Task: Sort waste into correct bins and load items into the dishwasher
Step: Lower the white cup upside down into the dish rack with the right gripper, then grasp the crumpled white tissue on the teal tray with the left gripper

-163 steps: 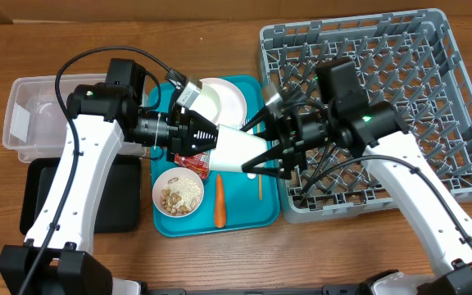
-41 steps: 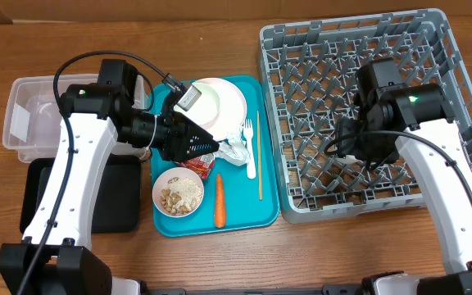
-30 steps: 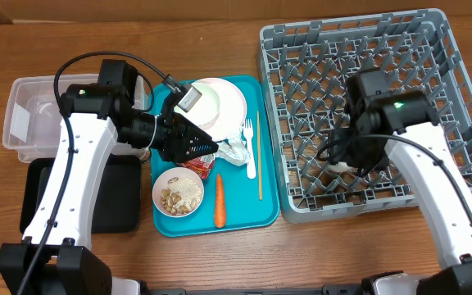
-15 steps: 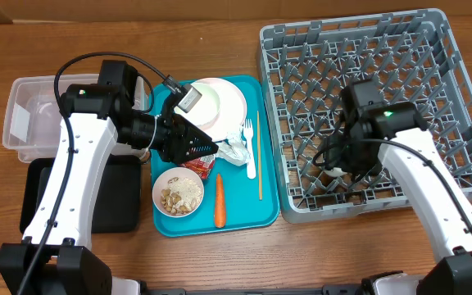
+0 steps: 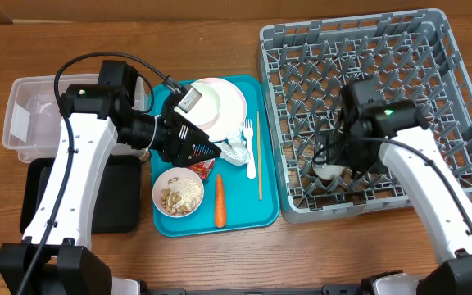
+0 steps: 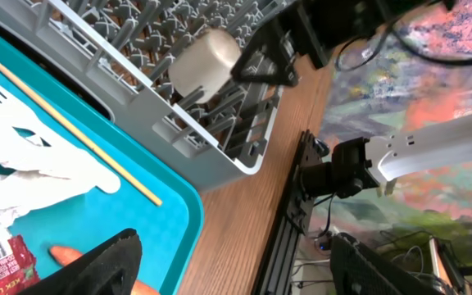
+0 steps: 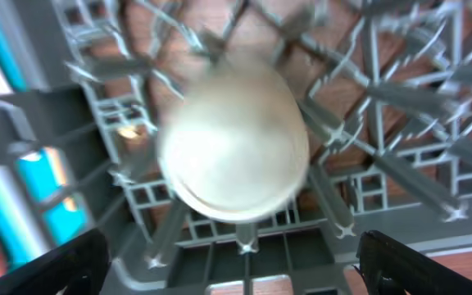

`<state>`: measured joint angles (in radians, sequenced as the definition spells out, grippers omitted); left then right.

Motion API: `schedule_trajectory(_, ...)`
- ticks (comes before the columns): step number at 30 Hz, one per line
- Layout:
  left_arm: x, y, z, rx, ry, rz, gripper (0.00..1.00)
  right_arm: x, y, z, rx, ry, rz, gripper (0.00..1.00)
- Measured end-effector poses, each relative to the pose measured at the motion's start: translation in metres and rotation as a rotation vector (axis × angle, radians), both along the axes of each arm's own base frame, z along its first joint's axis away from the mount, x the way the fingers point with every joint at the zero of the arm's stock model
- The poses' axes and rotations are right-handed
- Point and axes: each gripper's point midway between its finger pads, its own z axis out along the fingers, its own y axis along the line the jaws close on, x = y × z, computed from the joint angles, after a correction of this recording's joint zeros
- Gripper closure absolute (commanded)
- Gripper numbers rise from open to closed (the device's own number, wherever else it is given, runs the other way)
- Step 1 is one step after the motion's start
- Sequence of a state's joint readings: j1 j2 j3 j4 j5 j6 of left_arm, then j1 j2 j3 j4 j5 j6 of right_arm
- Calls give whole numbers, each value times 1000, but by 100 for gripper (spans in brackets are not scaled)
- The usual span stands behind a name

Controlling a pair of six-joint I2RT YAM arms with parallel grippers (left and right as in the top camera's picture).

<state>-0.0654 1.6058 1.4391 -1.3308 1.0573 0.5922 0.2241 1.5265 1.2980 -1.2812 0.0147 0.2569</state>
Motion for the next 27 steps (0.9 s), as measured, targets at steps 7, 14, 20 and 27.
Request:
schedule_trajectory(7,3,0,0,0,6,15,25,11,4,49,19,-65,38,0)
schedule_trajectory(14,24,12,-18,131,90,165,19,10,15,65,82,-76,60,0)
schedule_trajectory(20,39,25,-44,334,179,348,0,9,18,65,99,-72,63,0)
schedule_trajectory(27,55,29,-49,390,156,438,2,9,18,66,103,-71,63,0)
